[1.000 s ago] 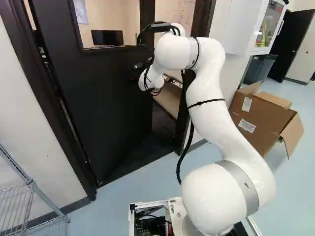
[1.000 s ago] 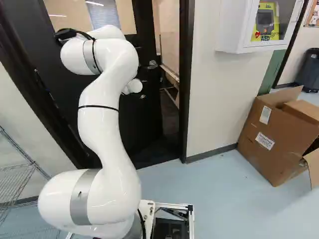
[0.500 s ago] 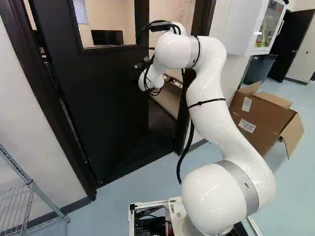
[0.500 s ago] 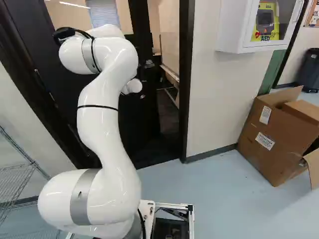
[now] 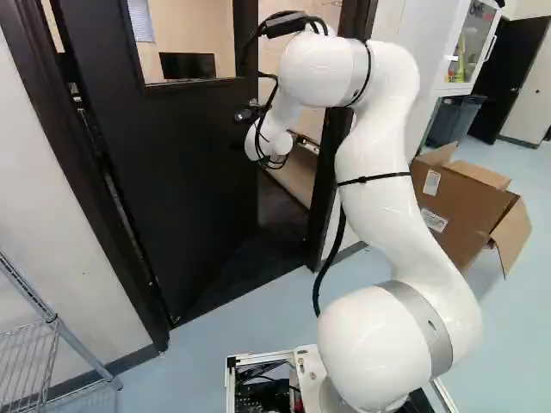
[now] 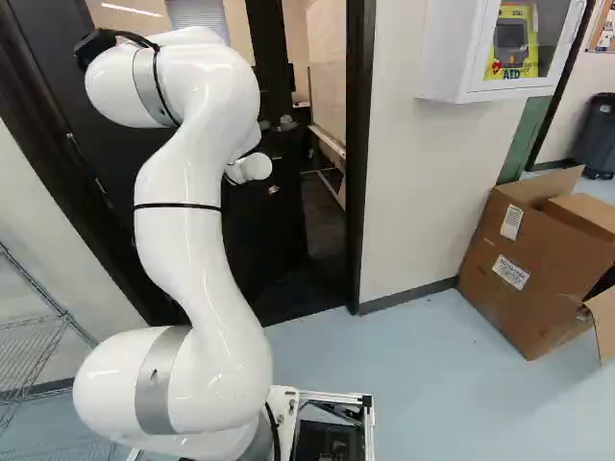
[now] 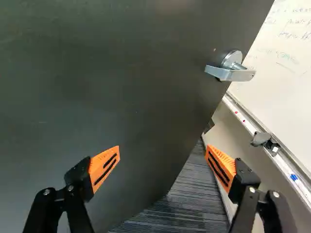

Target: Open the door and move inside

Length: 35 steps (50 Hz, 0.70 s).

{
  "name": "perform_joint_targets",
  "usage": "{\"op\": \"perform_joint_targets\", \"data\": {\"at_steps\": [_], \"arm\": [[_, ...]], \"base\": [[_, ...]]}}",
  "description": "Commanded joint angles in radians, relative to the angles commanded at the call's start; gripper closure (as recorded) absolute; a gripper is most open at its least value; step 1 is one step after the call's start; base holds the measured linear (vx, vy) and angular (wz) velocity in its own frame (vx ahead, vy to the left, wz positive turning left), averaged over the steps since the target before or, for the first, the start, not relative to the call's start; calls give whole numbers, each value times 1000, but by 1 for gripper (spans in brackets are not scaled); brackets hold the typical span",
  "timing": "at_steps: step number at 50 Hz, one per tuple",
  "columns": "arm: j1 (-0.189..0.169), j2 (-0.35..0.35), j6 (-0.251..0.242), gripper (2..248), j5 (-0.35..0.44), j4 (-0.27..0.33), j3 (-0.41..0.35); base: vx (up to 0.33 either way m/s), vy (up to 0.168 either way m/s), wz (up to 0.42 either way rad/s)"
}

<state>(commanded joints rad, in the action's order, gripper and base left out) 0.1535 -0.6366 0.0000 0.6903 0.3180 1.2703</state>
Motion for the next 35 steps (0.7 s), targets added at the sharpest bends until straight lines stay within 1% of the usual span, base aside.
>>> {"op": "perform_joint_targets", "data": {"at_steps": [14,35], "arm": [[-8,71,0,3,0,-18,-94],[-21,174,0,3,0,-70,-228]], "base": [[0,0,0],[0,0,0]]}}
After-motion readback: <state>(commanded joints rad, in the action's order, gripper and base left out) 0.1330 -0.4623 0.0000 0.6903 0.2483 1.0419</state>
